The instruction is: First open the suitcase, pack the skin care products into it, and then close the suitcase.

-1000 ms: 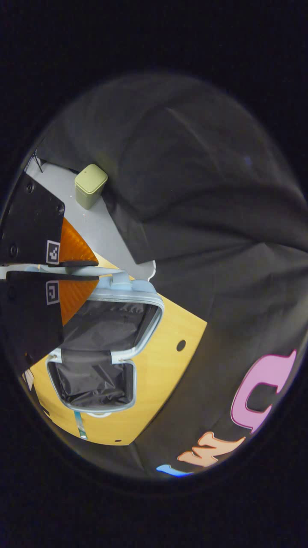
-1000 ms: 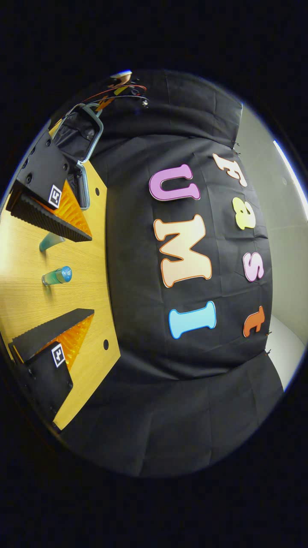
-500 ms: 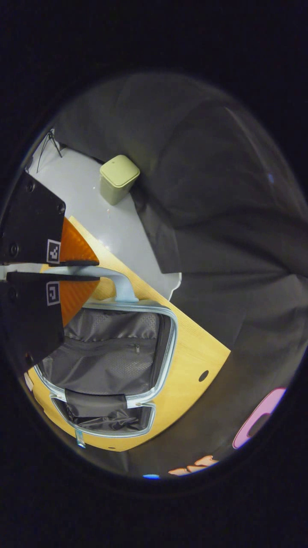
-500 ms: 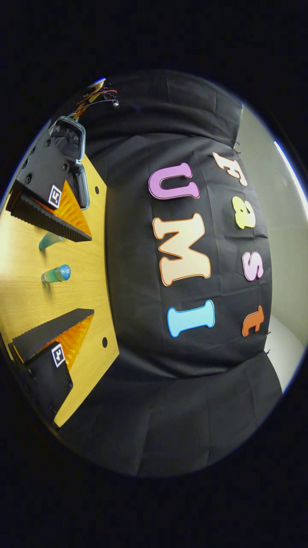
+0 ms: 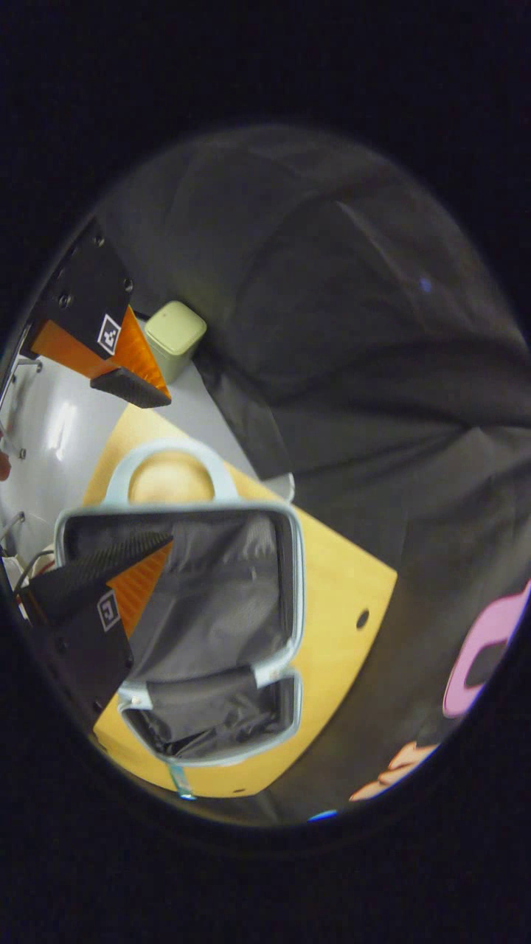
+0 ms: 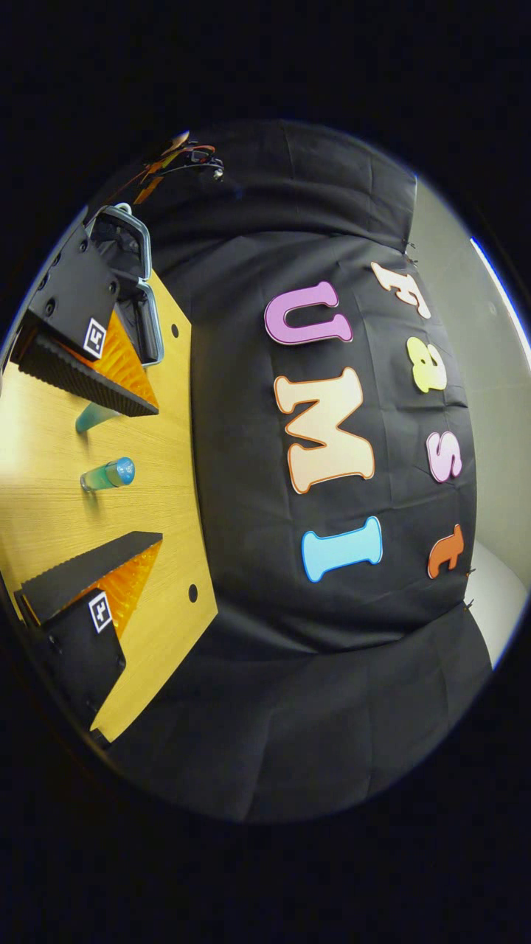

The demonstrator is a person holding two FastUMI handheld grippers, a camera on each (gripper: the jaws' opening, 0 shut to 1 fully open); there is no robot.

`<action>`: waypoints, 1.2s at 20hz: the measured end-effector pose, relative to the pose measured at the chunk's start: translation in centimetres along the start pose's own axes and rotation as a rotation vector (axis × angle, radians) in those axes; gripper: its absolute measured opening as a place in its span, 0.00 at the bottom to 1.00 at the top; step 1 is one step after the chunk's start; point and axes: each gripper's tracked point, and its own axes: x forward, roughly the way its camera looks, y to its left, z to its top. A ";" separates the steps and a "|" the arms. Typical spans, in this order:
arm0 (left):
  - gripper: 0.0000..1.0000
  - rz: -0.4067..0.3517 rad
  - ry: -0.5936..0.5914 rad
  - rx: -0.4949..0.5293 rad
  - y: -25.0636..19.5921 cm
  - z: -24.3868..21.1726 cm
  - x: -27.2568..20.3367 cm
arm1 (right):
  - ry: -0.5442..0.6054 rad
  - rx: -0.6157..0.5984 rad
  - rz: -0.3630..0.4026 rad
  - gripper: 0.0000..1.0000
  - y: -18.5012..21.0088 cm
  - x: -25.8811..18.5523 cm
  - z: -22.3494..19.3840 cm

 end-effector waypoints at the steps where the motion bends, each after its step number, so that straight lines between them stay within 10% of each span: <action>1: 0.94 -0.051 -0.009 0.011 -2.6 -0.6 -1.2 | 0.004 0.004 0.007 0.98 0.1 0.0 -0.1; 12: 0.95 -0.500 -0.089 0.184 -30.7 -5.7 -10.4 | 0.059 -0.005 0.134 0.98 -0.6 1.8 -0.8; 19: 0.95 -0.582 -0.197 0.285 -43.3 -8.6 -9.2 | 0.149 -0.026 0.206 0.98 -3.0 3.7 -1.2; 24: 0.95 -0.505 -0.264 0.257 -48.8 -8.8 -4.5 | 0.185 -0.013 0.231 0.98 -5.3 5.4 -1.7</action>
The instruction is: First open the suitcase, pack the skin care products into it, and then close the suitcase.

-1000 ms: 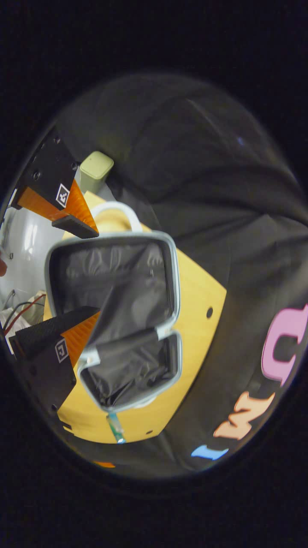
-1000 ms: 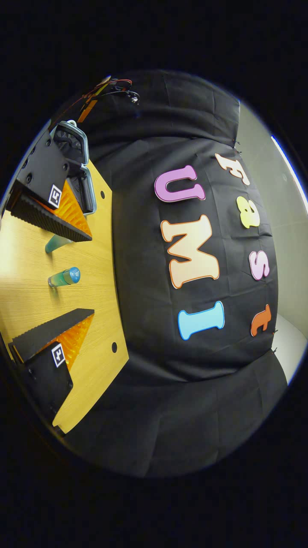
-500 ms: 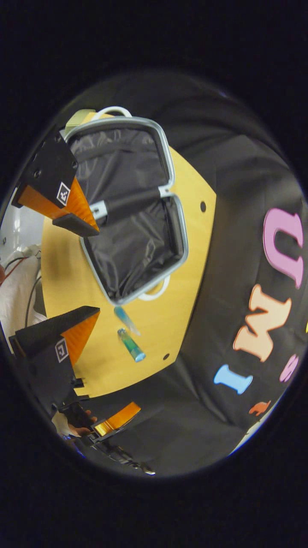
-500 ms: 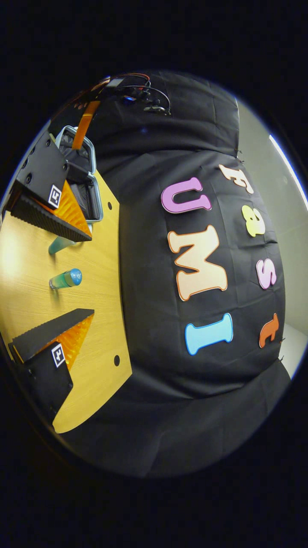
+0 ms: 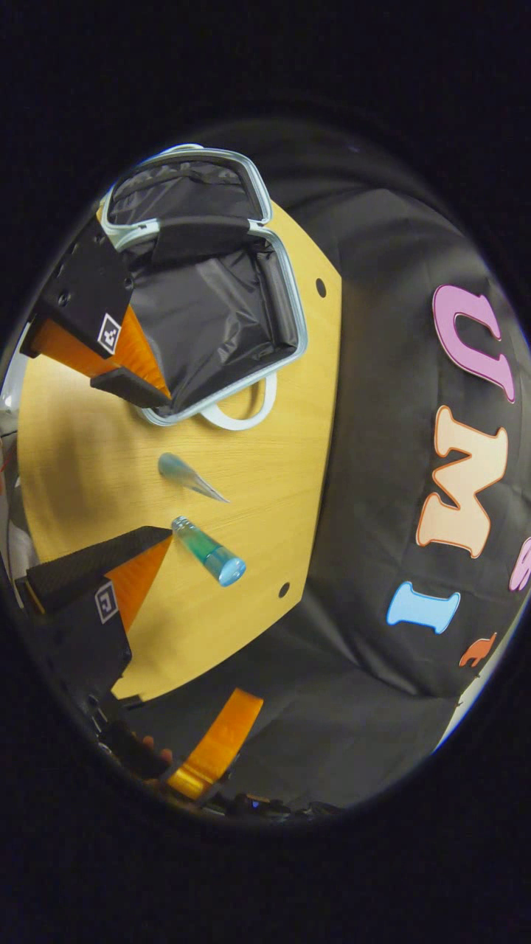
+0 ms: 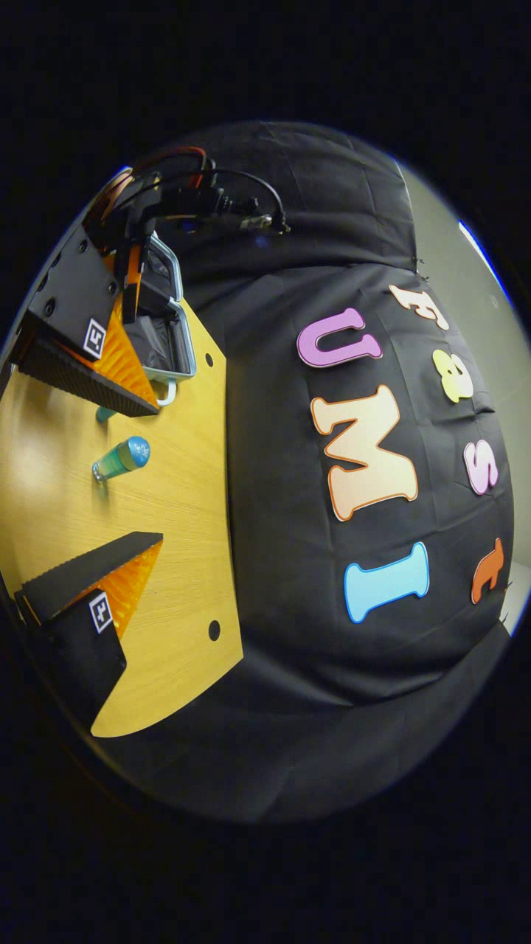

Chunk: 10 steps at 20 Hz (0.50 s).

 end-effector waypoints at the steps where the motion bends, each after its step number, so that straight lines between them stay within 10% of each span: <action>1: 0.95 0.009 -0.002 -0.010 -0.2 -0.3 1.2 | 0.003 -0.002 0.006 0.98 -0.5 0.3 0.0; 10: 0.90 0.087 -0.049 -0.048 -0.8 -1.7 9.2 | 0.049 -0.010 0.007 0.98 -5.7 2.8 -3.0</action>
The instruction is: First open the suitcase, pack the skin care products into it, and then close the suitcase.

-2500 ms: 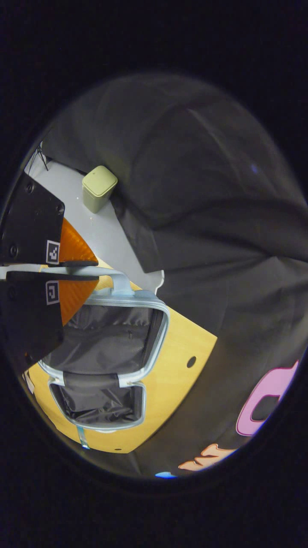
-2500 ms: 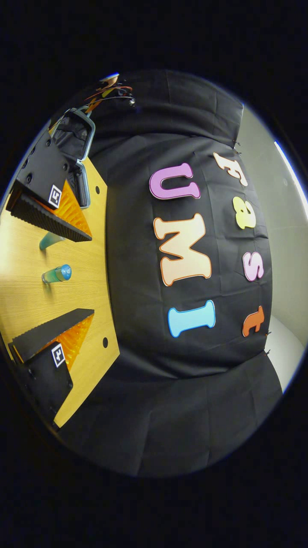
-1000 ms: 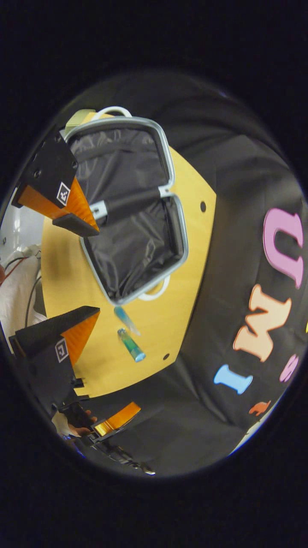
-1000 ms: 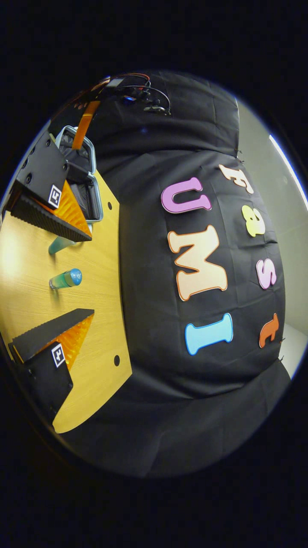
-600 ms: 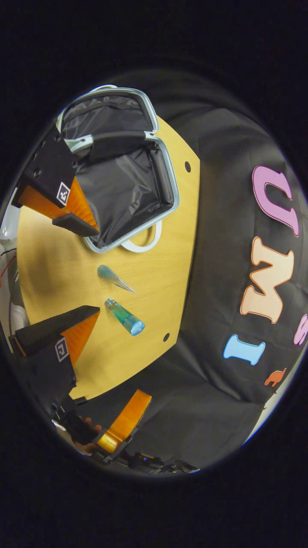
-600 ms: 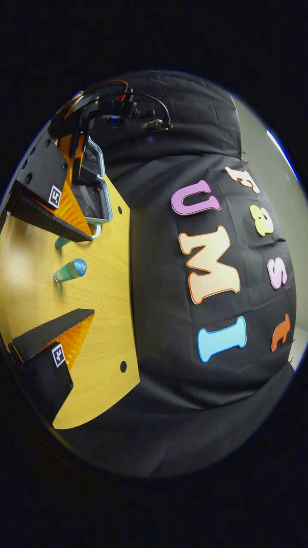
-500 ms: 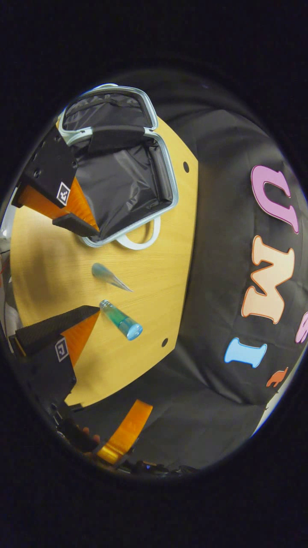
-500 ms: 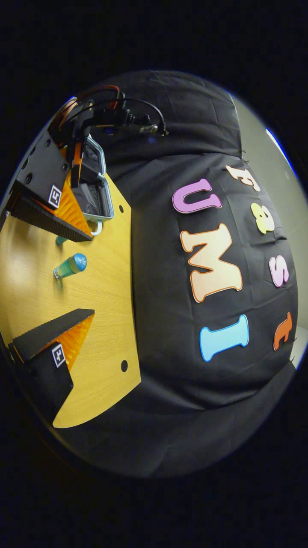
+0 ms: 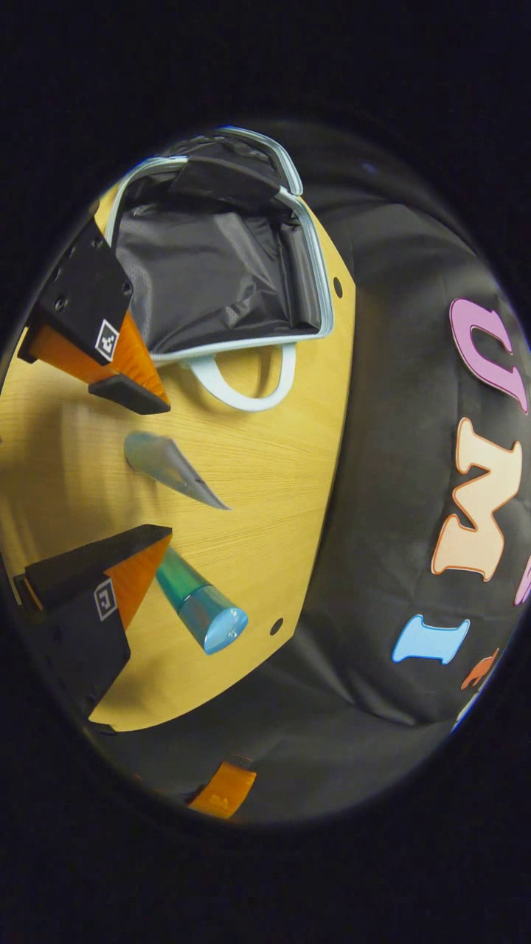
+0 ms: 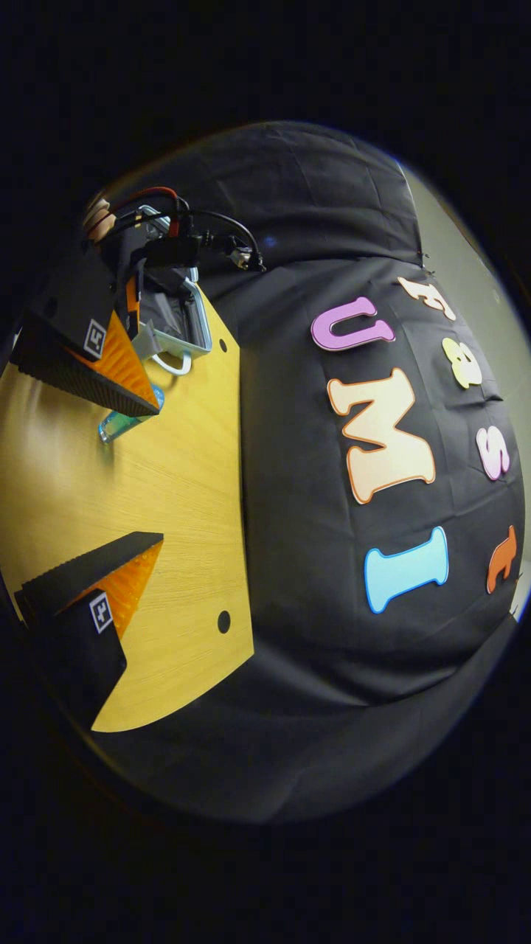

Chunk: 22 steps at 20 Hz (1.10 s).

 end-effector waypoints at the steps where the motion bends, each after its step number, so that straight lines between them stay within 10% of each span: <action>1: 0.91 0.010 0.002 0.004 0.0 -0.2 0.5 | 0.011 0.002 0.003 0.98 -0.1 0.2 -0.5; 6: 0.83 0.061 0.028 0.017 0.6 -1.1 2.8 | 0.043 -0.003 0.020 0.98 -0.1 1.0 -2.1; 9: 0.42 0.072 0.028 0.021 1.1 -1.0 3.7 | 0.064 -0.010 0.036 0.98 0.1 1.7 -2.8; 22: 0.37 0.008 0.012 -0.049 0.6 4.7 -1.2 | 0.179 -0.231 0.232 0.98 7.1 8.8 -10.5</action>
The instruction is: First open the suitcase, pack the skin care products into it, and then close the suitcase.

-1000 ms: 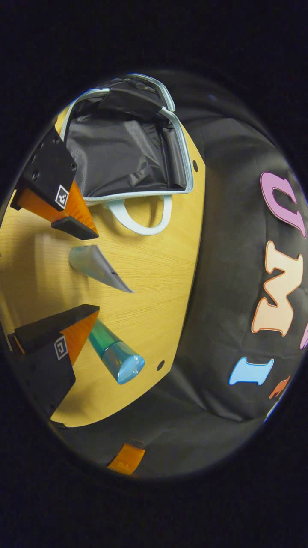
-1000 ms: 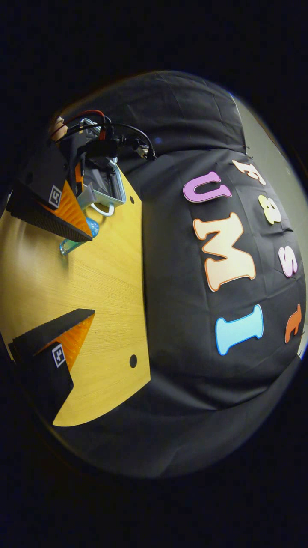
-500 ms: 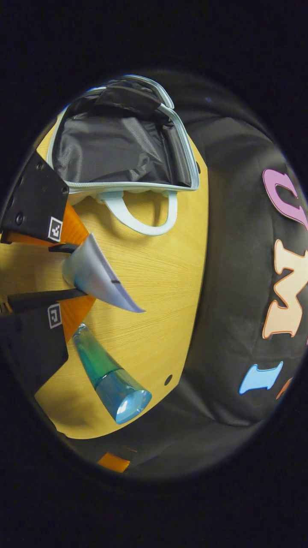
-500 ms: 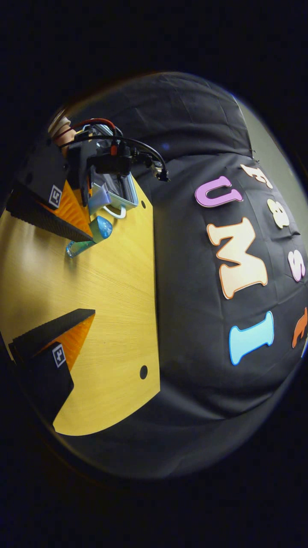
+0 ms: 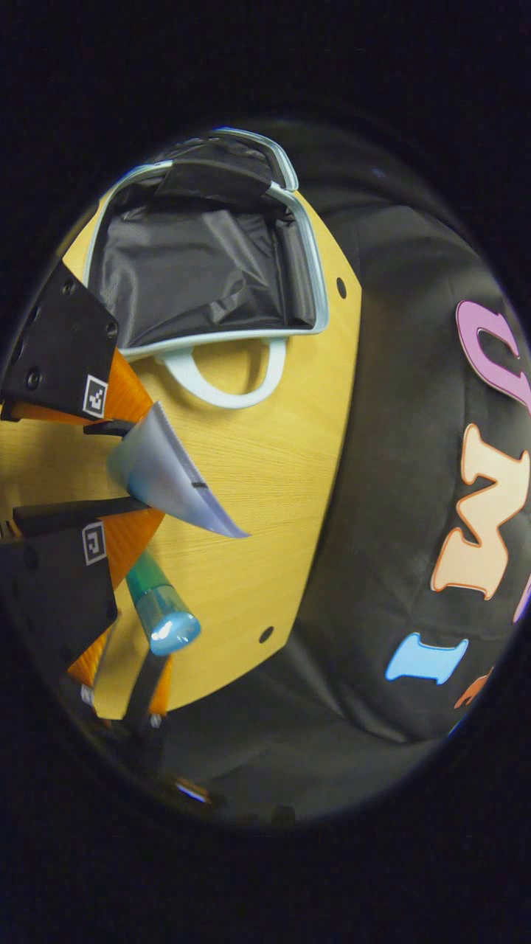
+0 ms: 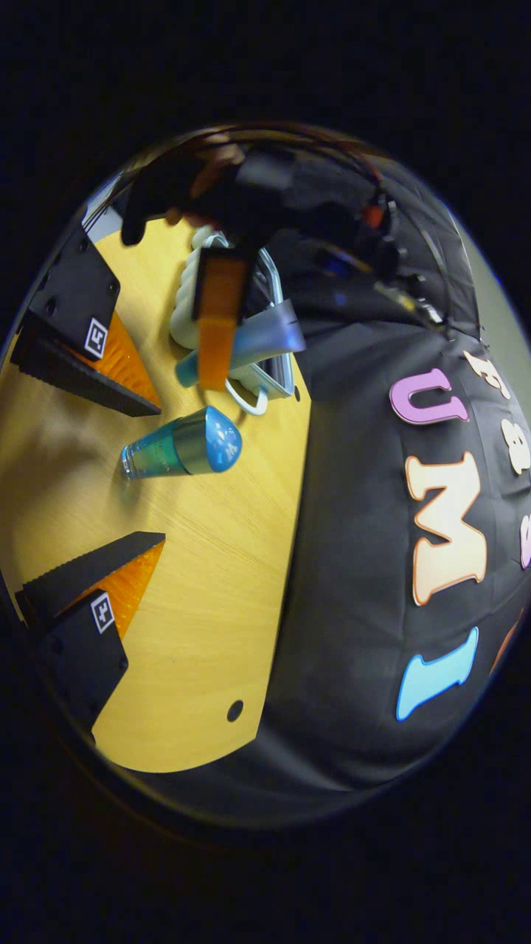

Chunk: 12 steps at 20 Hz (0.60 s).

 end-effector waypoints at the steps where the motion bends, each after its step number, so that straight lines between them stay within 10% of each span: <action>1: 0.36 0.012 -0.023 0.018 0.8 1.2 -1.0 | 0.005 0.001 0.015 0.99 0.5 0.9 -0.3; 5: 0.36 0.066 -0.062 0.039 3.4 3.0 -3.2 | 0.010 0.034 0.034 0.98 1.5 3.9 -0.7; 12: 0.36 0.141 -0.088 -0.006 7.6 3.6 -6.7 | 0.014 0.025 -0.006 0.48 1.3 5.6 -1.5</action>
